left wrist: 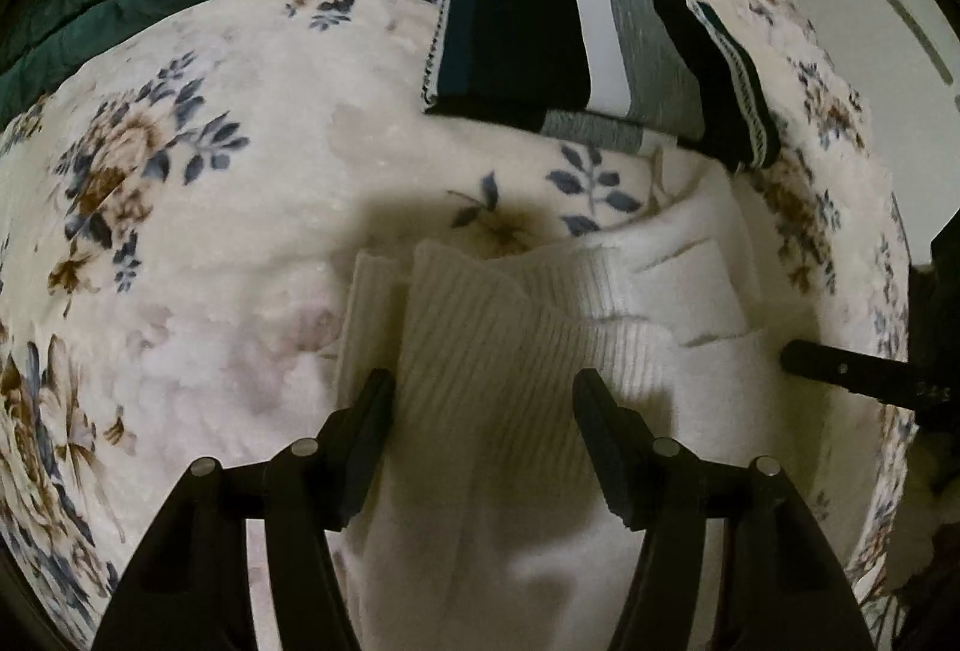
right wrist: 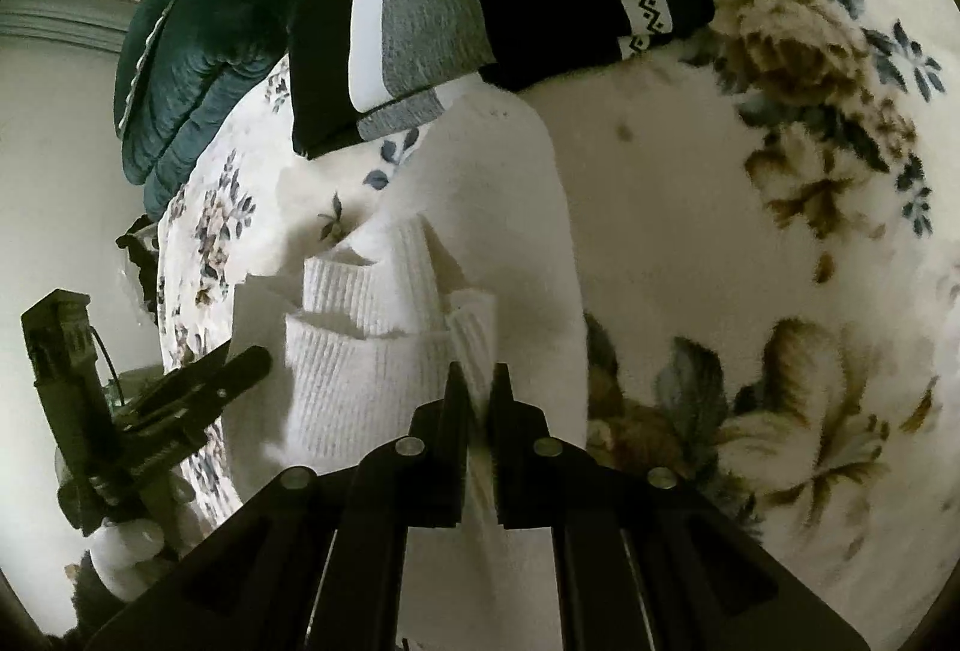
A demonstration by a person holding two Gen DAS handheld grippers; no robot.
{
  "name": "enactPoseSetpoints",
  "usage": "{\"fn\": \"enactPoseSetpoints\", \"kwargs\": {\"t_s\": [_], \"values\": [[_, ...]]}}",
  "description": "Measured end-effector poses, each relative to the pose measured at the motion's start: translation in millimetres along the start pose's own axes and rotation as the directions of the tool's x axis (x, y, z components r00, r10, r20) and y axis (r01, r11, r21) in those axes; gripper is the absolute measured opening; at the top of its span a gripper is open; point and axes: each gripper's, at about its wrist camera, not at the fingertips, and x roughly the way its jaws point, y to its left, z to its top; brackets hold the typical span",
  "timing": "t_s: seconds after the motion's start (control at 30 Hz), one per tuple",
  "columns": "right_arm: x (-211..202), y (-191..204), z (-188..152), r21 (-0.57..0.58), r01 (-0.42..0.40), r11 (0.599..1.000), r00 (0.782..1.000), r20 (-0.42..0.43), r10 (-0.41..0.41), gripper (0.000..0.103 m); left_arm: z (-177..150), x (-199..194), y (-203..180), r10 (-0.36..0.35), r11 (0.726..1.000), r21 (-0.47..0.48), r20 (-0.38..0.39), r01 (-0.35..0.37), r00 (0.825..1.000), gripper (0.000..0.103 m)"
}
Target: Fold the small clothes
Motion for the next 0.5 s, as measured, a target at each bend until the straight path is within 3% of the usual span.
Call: {"fn": "enactPoseSetpoints", "kwargs": {"t_s": [0.07,0.17,0.5], "values": [[3.0,0.2,-0.1,-0.006,0.006,1.0,1.0,-0.006,-0.006,0.006,-1.2,3.9,-2.1,0.005,1.0,0.017,0.004,-0.005,1.0,0.056],[4.7,1.9,0.2,-0.017,0.017,1.0,1.0,-0.012,-0.017,0.006,-2.2,5.8,-3.1,0.001,0.999,0.039,0.011,-0.001,1.0,0.005],[-40.0,24.4,4.4,-0.087,0.03,0.996,0.996,0.086,-0.023,0.005,-5.7,-73.4,24.6,-0.1,0.987,-0.108,0.169,0.119,0.981,0.004]]}}
